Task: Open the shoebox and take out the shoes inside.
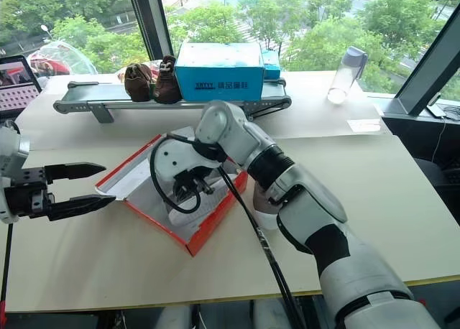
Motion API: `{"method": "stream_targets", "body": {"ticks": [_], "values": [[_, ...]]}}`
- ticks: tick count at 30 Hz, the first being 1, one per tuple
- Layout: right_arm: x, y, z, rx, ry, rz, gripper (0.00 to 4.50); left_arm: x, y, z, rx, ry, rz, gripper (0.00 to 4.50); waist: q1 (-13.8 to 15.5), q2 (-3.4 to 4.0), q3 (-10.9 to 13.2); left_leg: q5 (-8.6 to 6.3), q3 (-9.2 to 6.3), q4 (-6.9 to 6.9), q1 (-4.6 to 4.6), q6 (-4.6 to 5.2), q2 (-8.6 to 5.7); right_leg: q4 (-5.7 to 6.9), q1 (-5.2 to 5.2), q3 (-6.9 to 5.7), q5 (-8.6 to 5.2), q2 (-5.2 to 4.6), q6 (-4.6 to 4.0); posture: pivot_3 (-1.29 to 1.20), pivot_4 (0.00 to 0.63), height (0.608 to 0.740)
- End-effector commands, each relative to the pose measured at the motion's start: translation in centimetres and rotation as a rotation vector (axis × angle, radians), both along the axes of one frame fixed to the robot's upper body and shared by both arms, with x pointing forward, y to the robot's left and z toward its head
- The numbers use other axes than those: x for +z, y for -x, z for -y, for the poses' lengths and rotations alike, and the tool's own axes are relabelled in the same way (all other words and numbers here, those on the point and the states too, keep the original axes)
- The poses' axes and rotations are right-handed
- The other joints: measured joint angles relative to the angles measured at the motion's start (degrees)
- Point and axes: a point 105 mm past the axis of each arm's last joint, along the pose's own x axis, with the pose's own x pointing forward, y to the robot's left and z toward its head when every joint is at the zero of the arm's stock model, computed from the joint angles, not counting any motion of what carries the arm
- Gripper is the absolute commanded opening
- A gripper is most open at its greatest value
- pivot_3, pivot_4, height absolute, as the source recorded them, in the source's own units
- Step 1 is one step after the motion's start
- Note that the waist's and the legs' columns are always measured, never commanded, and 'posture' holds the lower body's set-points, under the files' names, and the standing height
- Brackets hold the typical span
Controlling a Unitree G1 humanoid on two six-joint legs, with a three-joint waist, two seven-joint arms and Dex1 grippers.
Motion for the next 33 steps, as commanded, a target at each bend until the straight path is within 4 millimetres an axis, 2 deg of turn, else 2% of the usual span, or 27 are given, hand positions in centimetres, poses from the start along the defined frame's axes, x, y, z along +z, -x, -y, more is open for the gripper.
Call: {"method": "stream_targets", "body": {"ticks": [1,5,7,11,20,28,31,33], "values": [[1.9,1.4,0.3,0.051,-0.007,-0.015,2.46,0.7,-0.3,0.0,-0.016,-0.017,0.038,4.50,0.0,0.00,0.0,0.00,0.00,-0.04,0.01,0.00,0.02,-0.01,-0.01,0.00,-0.01,0.01,-0.02,0.00,0.150,0.740],[2.0,1.4,0.8,0.041,-0.009,0.001,3.82,0.7,-0.4,0.1,-0.027,-0.017,0.039,4.50,-0.1,0.00,0.0,0.00,0.01,-0.06,-0.04,0.00,0.01,0.00,-0.08,0.00,-0.02,0.01,-0.04,0.00,0.150,0.740],[1.3,1.3,1.5,0.035,0.014,0.019,4.47,0.8,-0.5,0.1,-0.029,-0.017,0.039,4.50,0.0,0.00,0.0,0.00,0.01,-0.05,-0.10,0.00,0.01,0.00,-0.13,0.00,-0.02,0.01,-0.04,0.00,0.150,0.740],[0.0,1.3,1.4,0.029,0.033,0.031,4.47,0.8,-0.6,0.2,-0.034,-0.017,0.040,4.50,0.1,-0.01,0.0,0.00,0.01,-0.04,-0.13,0.00,0.01,0.00,-0.16,0.00,-0.03,0.00,-0.03,0.00,0.150,0.740],[-3.5,1.6,-1.5,0.029,0.063,0.020,4.47,1.3,-0.7,-0.2,-0.029,-0.032,0.043,4.50,-0.2,-0.01,0.0,0.03,-0.01,-0.03,-0.42,-0.02,0.03,0.10,-0.51,0.02,0.01,0.06,-0.09,0.00,0.150,0.740],[-6.4,0.5,-2.1,-0.001,0.115,0.022,4.47,1.2,-0.1,-0.4,-0.006,-0.033,0.039,4.50,0.0,-0.01,0.0,0.03,0.00,-0.03,-0.46,-0.02,0.03,0.07,-0.53,0.02,0.00,0.05,-0.08,0.00,0.150,0.740],[-7.5,0.3,-1.8,-0.001,0.145,0.028,3.77,1.3,0.0,-0.5,0.002,-0.033,0.041,4.50,0.0,-0.01,0.0,0.03,0.00,-0.03,-0.46,-0.02,0.03,0.07,-0.52,0.02,-0.01,0.05,-0.07,0.00,0.150,0.740],[-7.7,0.2,-1.6,0.003,0.157,0.028,3.00,1.3,0.1,-0.5,0.005,-0.033,0.042,4.50,0.0,-0.02,0.0,0.03,0.00,-0.03,-0.46,-0.02,0.03,0.07,-0.51,0.02,-0.01,0.05,-0.07,0.00,0.150,0.740]]}}
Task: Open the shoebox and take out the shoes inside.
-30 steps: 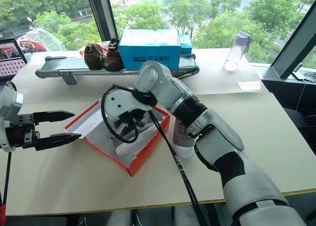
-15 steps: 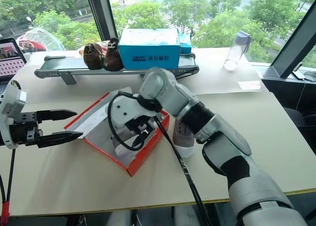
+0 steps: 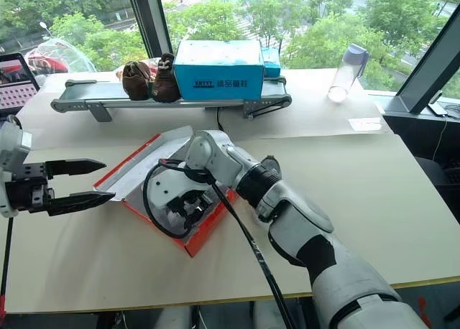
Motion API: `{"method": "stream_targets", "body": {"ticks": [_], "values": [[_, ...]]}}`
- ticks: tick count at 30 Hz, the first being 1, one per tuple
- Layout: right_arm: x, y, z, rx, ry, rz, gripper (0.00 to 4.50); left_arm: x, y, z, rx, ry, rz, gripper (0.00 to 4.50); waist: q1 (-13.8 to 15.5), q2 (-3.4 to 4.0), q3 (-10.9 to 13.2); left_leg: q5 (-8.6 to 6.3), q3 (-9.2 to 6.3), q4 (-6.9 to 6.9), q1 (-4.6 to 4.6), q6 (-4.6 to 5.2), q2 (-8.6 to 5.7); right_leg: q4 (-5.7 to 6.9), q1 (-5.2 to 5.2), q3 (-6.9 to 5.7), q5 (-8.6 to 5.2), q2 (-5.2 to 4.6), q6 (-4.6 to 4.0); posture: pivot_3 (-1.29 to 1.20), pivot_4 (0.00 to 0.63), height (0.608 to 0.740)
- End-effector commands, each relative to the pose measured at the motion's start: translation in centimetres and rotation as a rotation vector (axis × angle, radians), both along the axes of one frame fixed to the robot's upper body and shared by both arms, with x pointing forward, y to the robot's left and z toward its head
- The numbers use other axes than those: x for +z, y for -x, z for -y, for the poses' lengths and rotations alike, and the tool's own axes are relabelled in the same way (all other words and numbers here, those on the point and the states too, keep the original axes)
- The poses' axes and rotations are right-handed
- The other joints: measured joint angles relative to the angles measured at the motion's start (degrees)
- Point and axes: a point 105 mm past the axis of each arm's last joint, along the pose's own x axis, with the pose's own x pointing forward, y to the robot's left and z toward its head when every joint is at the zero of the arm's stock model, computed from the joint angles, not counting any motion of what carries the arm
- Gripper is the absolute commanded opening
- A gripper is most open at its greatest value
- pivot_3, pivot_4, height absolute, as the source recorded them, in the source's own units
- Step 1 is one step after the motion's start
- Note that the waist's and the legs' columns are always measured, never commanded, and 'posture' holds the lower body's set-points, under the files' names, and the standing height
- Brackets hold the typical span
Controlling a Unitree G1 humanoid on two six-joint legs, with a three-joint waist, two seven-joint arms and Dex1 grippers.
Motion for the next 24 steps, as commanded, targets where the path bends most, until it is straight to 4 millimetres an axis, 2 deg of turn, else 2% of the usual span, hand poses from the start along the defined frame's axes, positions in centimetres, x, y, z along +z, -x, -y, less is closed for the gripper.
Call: {"method": "stream_targets", "body": {"ticks": [1,4,8,10,13,19,22,24], "values": [[-0.7,0.0,0.3,0.019,0.027,0.005,2.73,1.1,0.3,0.1,-0.001,-0.009,0.048,4.50,0.0,-0.01,0.0,0.00,0.00,0.00,0.02,0.00,0.00,0.00,0.02,0.00,-0.01,0.00,0.01,0.00,0.150,0.740],[-0.4,0.2,0.1,0.027,0.018,0.004,1.59,1.1,0.3,0.1,0.001,-0.008,0.048,4.50,0.0,-0.03,0.0,0.00,0.00,0.01,0.06,0.00,0.00,0.01,0.05,0.00,-0.01,0.00,0.01,0.00,0.150,0.740],[0.5,0.4,-0.4,0.039,-0.017,0.011,0.66,1.1,0.1,0.1,0.000,-0.008,0.050,4.50,-0.2,-0.03,0.0,0.02,-0.01,0.01,0.09,-0.03,0.02,0.04,0.05,0.00,0.01,0.03,-0.01,0.00,0.150,0.740],[1.5,0.5,-0.8,0.051,-0.053,0.027,0.62,1.1,0.0,0.2,-0.005,-0.008,0.051,4.50,-0.3,-0.02,0.0,0.05,-0.03,0.02,0.10,-0.08,0.03,0.08,0.04,0.00,0.02,0.05,-0.02,0.00,0.150,0.740],[4.0,0.6,-1.1,0.065,-0.112,0.057,0.62,1.0,-0.2,0.4,-0.015,-0.007,0.054,4.50,-0.2,-0.01,0.0,0.08,-0.05,0.01,0.08,-0.12,0.04,0.09,0.02,0.00,0.02,0.06,-0.03,0.00,0.150,0.740],[8.1,0.7,-0.1,0.076,-0.158,0.146,0.62,1.0,-0.7,0.7,-0.031,-0.002,0.059,4.50,0.0,-0.01,0.0,0.08,-0.04,0.00,-0.01,-0.13,0.04,0.02,-0.01,0.00,0.02,0.05,-0.02,0.00,0.150,0.740],[10.3,0.2,1.8,0.019,-0.152,0.212,0.62,1.0,-1.0,0.8,-0.044,0.000,0.061,4.50,0.1,-0.01,0.0,0.08,-0.05,0.00,-0.04,-0.13,0.04,0.02,-0.03,-0.01,0.01,0.05,-0.02,0.00,0.150,0.740],[11.0,-1.3,3.5,-0.058,-0.146,0.267,0.62,1.0,-1.4,1.0,-0.051,0.000,0.065,4.50,0.3,-0.01,0.0,0.08,-0.04,0.01,-0.07,-0.14,0.04,0.02,-0.04,-0.02,0.01,0.04,-0.02,0.00,0.150,0.740]]}}
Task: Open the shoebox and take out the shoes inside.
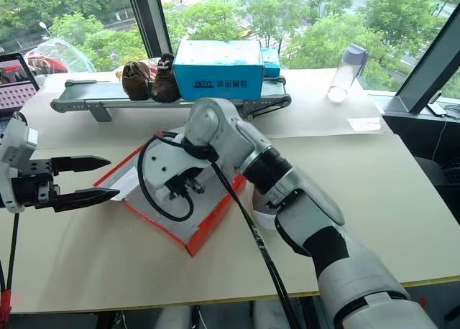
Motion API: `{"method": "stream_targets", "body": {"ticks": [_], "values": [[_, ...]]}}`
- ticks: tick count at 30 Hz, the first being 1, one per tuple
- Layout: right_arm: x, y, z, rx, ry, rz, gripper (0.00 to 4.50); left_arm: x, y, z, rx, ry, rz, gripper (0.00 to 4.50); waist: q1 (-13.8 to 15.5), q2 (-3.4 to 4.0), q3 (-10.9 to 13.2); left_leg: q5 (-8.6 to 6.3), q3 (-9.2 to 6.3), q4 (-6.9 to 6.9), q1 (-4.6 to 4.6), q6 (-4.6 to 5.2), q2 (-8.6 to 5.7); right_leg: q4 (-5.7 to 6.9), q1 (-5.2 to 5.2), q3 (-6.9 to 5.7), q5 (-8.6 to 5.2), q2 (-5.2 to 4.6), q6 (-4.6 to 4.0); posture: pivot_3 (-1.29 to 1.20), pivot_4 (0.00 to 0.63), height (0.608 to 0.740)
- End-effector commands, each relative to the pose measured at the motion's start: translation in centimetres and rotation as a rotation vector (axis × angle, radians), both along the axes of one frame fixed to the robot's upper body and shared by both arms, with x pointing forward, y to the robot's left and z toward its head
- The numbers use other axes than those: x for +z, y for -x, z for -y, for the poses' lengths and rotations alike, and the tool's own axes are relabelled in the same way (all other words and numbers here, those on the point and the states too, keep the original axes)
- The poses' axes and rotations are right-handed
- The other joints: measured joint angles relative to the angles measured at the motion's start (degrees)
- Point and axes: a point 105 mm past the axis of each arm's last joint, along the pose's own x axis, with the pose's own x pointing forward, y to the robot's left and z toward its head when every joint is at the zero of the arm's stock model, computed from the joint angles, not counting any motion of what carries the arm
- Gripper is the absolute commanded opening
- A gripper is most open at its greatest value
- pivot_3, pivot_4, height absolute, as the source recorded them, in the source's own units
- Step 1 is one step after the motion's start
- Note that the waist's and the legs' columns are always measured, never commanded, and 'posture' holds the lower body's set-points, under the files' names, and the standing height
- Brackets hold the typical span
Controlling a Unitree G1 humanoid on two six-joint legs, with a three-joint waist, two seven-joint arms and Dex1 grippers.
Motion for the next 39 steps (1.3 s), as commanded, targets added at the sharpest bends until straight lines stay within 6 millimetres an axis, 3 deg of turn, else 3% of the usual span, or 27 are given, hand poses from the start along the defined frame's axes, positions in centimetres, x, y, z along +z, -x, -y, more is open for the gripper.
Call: {"method": "stream_targets", "body": {"ticks": [1,4,7,10,11,15,20,23,27,30,33,39], "values": [[3.5,-1.7,2.4,-0.104,-0.052,0.101,0.62,0.8,-0.7,0.2,-0.022,-0.002,0.049,4.50,0.2,0.00,0.0,0.00,0.00,0.01,0.00,0.00,-0.01,0.00,0.00,-0.01,0.00,-0.01,0.00,0.00,0.150,0.740],[4.8,-3.4,4.1,-0.220,-0.099,0.089,0.62,0.8,-1.1,0.5,-0.040,0.001,0.050,4.50,0.1,-0.01,0.0,0.01,0.02,0.05,-0.01,-0.02,-0.01,0.00,0.01,-0.02,0.00,-0.01,0.01,0.00,0.150,0.740],[7.2,-5.7,6.6,-0.380,-0.201,0.117,0.62,0.8,-1.8,0.8,-0.065,0.004,0.051,4.50,0.0,-0.01,0.0,0.01,0.01,0.03,-0.01,-0.01,-0.01,0.01,-0.01,-0.01,0.01,0.00,0.00,0.00,0.150,0.740],[10.8,-5.8,7.2,-0.505,-0.492,-0.141,0.62,0.7,-2.3,1.3,-0.089,0.006,0.052,4.50,-0.3,-0.01,0.0,0.02,0.01,0.04,-0.15,-0.01,-0.01,0.00,-0.13,0.00,0.09,0.00,-0.14,0.00,0.150,0.740],[11.5,-6.0,8.2,-0.547,-0.545,-0.191,0.62,0.7,-2.4,1.4,-0.096,0.006,0.051,4.50,-0.4,-0.01,0.0,0.02,0.01,0.02,-0.17,-0.01,-0.01,-0.01,-0.14,0.01,0.21,0.00,-0.34,0.00,0.150,0.740],[11.7,-7.6,12.7,-0.727,-0.604,-0.146,0.62,0.5,-2.7,1.5,-0.113,0.005,0.043,4.50,-0.2,-0.01,0.0,0.01,-0.02,-0.03,-0.26,0.00,-0.01,-0.03,-0.20,-0.02,0.23,0.00,-0.37,0.00,0.150,0.740],[8.7,-8.2,18.8,-0.956,-0.545,-0.123,0.62,0.4,-3.3,1.9,-0.142,0.007,0.044,4.50,0.6,-0.01,0.0,0.01,0.00,0.02,-0.39,-0.01,-0.15,-0.13,-0.18,-0.05,0.19,-0.14,-0.28,0.00,0.150,0.740],[7.5,-8.5,20.7,-1.075,-0.584,-0.174,0.62,0.3,-3.5,2.0,-0.150,0.003,0.043,4.50,0.1,0.02,0.0,0.01,0.03,0.09,-0.40,0.00,-0.15,-0.10,-0.19,-0.01,0.20,-0.14,-0.24,0.00,0.150,0.740],[4.7,-9.2,24.7,-1.414,-0.651,-0.295,0.62,0.1,-3.9,2.3,-0.165,0.004,0.039,4.50,-0.5,0.04,0.1,0.02,-0.01,0.09,-0.33,0.01,-0.12,0.00,-0.20,0.03,0.21,-0.06,-0.24,0.00,0.150,0.740],[3.3,-8.8,25.7,-1.541,-0.633,-0.359,0.62,-0.1,-4.0,2.5,-0.174,0.007,0.037,4.50,-0.4,0.04,0.1,0.02,-0.01,0.10,-0.33,0.01,-0.13,-0.01,-0.19,0.04,0.21,-0.07,-0.26,0.00,0.150,0.740],[1.6,-9.3,28.3,-1.741,-0.561,-0.254,0.62,-0.1,-4.0,2.6,-0.181,0.010,0.036,4.50,-0.5,0.05,0.1,0.02,0.01,0.12,-0.34,0.01,-0.14,-0.02,-0.20,0.08,0.21,-0.08,-0.25,0.00,0.150,0.740],[0.1,-10.5,31.7,-1.831,-0.444,0.131,0.62,-0.1,-3.9,2.6,-0.179,0.009,0.033,4.50,-0.2,0.05,0.1,0.02,0.01,0.13,-0.37,0.01,-0.15,-0.05,-0.19,0.07,0.11,-0.10,-0.06,0.00,0.150,0.740]]}}
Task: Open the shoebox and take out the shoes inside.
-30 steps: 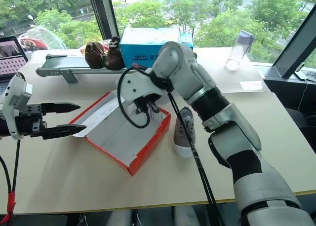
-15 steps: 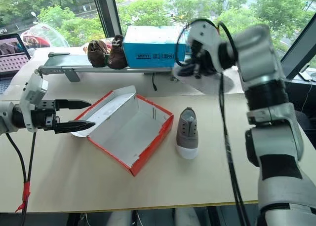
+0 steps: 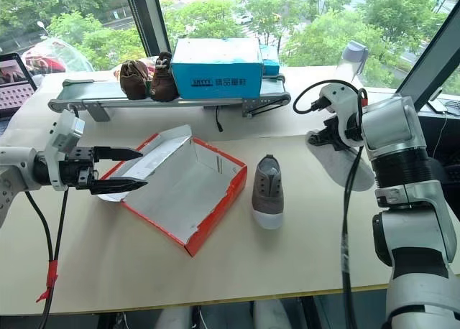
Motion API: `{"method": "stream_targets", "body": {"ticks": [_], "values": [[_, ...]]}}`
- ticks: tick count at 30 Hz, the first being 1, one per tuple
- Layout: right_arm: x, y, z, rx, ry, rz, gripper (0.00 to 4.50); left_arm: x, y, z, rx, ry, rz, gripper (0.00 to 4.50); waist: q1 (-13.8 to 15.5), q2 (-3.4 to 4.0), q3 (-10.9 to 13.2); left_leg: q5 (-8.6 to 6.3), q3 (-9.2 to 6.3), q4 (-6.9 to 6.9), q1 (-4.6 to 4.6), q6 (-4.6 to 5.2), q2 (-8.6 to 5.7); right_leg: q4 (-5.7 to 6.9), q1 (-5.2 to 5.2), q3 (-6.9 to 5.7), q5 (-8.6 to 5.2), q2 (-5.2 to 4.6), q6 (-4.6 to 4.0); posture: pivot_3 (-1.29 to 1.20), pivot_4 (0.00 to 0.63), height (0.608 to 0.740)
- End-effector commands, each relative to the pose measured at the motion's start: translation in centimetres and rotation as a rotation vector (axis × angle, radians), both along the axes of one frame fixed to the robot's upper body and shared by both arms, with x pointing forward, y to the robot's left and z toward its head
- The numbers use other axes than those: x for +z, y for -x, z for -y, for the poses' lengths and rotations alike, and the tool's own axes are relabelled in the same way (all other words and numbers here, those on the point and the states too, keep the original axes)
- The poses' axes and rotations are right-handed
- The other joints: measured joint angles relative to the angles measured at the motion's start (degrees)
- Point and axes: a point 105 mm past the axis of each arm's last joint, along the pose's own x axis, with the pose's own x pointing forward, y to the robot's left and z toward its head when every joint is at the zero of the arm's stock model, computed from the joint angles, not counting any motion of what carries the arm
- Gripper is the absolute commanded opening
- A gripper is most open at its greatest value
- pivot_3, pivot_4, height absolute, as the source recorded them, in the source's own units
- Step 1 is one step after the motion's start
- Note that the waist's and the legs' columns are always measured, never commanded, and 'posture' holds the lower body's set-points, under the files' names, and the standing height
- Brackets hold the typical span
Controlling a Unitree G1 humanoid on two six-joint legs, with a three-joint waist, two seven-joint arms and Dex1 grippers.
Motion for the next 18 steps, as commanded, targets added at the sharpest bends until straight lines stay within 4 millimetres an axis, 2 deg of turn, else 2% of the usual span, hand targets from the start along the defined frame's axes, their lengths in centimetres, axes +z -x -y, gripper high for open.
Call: {"method": "stream_targets", "body": {"ticks": [1,6,10,14,16,17,18], "values": [[0.7,-0.7,2.1,-0.059,0.247,0.111,0.62,1.1,0.3,0.1,-0.010,-0.013,0.047,4.50,0.0,0.00,0.0,0.00,0.00,0.00,-0.01,0.00,0.00,0.00,0.00,0.00,0.00,0.00,0.01,0.00,0.150,0.740],[-0.6,-1.3,1.4,-0.087,0.330,0.153,0.62,1.2,0.4,0.0,-0.002,-0.019,0.050,4.50,-0.3,0.00,0.0,0.00,0.00,0.00,0.02,0.00,0.00,0.01,0.00,0.02,0.01,0.00,-0.01,0.00,0.150,0.740],[-1.3,-1.4,-1.2,-0.071,0.321,0.177,0.62,1.3,0.5,-0.2,0.005,-0.022,0.050,4.50,-0.9,0.00,0.0,0.00,-0.01,0.00,0.02,0.00,0.00,0.04,0.00,0.03,0.02,0.01,-0.01,0.00,0.150,0.740],[-1.5,-1.1,-5.5,-0.004,0.263,0.206,0.62,1.3,0.5,-0.4,0.014,-0.024,0.051,4.50,-1.2,0.00,0.0,0.00,-0.03,0.01,0.00,0.00,0.00,0.04,0.00,0.02,0.07,0.01,-0.08,0.00,0.150,0.740],[-2.0,-1.0,-6.6,0.017,0.261,0.205,0.62,1.4,0.5,-0.4,0.015,-0.025,0.052,4.50,-1.2,0.00,0.0,0.00,-0.03,0.02,0.01,0.00,0.00,0.05,0.00,0.02,0.07,0.01,-0.08,0.00,0.150,0.740],[-2.2,-1.0,-6.8,0.020,0.264,0.205,1.58,1.4,0.5,-0.4,0.016,-0.025,0.052,4.50,-1.2,0.00,0.0,0.00,-0.05,0.02,0.00,0.00,0.00,0.05,0.01,0.01,0.07,0.01,-0.08,0.00,0.150,0.740],[-2.6,-1.0,-6.9,0.026,0.255,0.186,1.82,1.4,0.5,-0.4,0.017,-0.026,0.053,4.50,-1.1,0.00,0.0,0.00,-0.05,0.03,0.00,0.00,0.00,0.04,0.02,0.00,0.07,0.01,-0.07,0.00,0.150,0.740]]}}
